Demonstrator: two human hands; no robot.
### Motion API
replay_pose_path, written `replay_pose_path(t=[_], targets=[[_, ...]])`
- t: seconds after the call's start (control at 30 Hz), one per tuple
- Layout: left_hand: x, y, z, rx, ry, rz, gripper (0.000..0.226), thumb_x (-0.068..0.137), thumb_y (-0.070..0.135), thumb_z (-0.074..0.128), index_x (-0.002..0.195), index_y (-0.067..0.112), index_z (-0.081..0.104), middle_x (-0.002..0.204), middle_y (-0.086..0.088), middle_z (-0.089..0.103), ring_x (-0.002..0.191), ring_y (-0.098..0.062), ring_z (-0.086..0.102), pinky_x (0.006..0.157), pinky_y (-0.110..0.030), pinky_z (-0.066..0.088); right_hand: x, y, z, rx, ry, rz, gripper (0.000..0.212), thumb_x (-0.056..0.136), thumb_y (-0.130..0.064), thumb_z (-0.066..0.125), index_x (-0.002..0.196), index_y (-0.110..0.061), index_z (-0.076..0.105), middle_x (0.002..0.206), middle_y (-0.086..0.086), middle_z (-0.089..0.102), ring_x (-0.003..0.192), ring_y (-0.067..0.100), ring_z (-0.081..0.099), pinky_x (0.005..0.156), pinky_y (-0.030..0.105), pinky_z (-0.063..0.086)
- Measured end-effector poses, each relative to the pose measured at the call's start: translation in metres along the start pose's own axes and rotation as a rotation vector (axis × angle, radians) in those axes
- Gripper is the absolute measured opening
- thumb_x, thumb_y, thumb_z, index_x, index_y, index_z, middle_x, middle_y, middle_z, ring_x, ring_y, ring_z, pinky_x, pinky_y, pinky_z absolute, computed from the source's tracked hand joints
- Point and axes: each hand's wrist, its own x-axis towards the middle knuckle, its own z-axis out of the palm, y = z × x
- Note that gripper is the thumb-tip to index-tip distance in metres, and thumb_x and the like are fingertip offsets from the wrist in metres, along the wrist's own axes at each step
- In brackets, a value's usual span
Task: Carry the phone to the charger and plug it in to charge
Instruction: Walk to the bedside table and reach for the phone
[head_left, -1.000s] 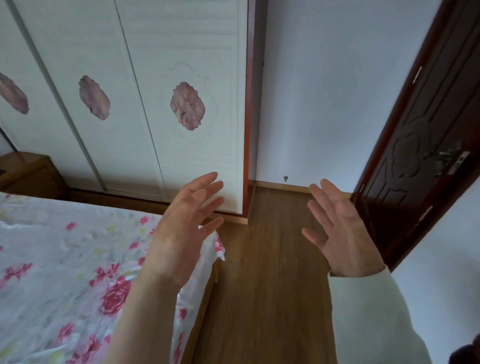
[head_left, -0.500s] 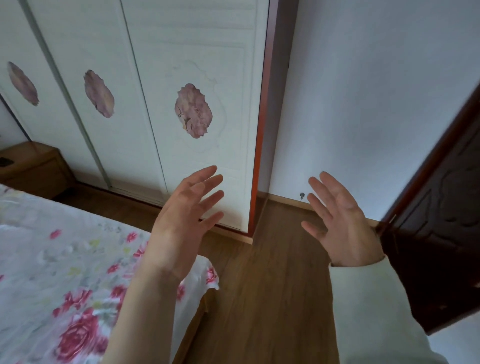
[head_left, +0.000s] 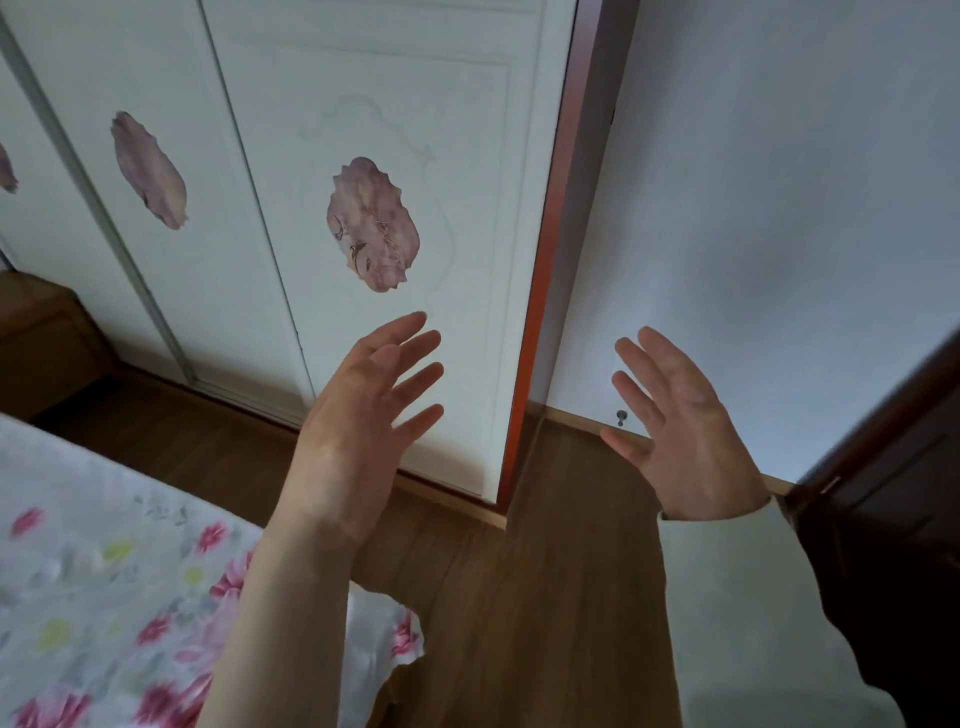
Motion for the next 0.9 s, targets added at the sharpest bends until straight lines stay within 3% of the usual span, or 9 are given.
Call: replay_pose_path(t=[0.17,0.33,0.53,0.63,0.9], targets=[[0.097,0.004,-0.016,-0.025,0.026,0.026,0.048,0.089,0.046,0.048,0.132,0.030,0.063,0.133,0.006,0.070,0.123,-0.020,0.066,0.106,-0.050,0.049,0.103,0.008,0.018,-0.030,-0.071,-0.014,0.121,0.012,-0.083,0.077,0.121,-0.037,0.052,0.141,-0.017,0.048,0.130,0.008,0.046,0.102,0.040,0.041],[0.174,0.010,-0.036,-0.024,0.067,0.054,0.034,0.105,0.036,0.045,0.132,0.030,0.065,0.130,0.007,0.071,0.122,-0.018,0.067,0.107,-0.051,0.048,0.196,0.011,0.037,-0.018,-0.151,-0.027,0.111,0.016,-0.081,0.079,0.117,-0.044,0.053,0.133,-0.024,0.051,0.126,0.005,0.047,0.101,0.040,0.038],[0.251,0.011,-0.076,0.001,0.161,0.142,0.043,0.092,0.042,0.053,0.133,0.031,0.064,0.136,0.004,0.068,0.128,-0.023,0.062,0.106,-0.051,0.046,0.309,0.035,0.070,-0.020,-0.272,-0.040,0.101,0.020,-0.080,0.079,0.114,-0.052,0.058,0.126,-0.031,0.060,0.125,-0.002,0.050,0.105,0.042,0.041],[0.289,0.013,-0.093,0.036,0.222,0.193,0.047,0.091,0.042,0.051,0.135,0.030,0.062,0.139,0.003,0.065,0.130,-0.023,0.060,0.106,-0.049,0.047,0.368,0.044,0.089,-0.039,-0.362,-0.062,0.089,0.031,-0.071,0.081,0.115,-0.052,0.060,0.127,-0.029,0.063,0.125,-0.002,0.053,0.107,0.044,0.042],[0.366,0.029,-0.131,0.049,0.451,0.296,0.043,0.093,0.038,0.048,0.132,0.031,0.064,0.138,0.002,0.066,0.130,-0.023,0.060,0.106,-0.049,0.046,0.500,0.045,0.161,-0.008,-0.660,-0.106,0.078,0.029,-0.082,0.076,0.102,-0.058,0.068,0.141,-0.021,0.057,0.126,0.000,0.056,0.094,0.036,0.047]])
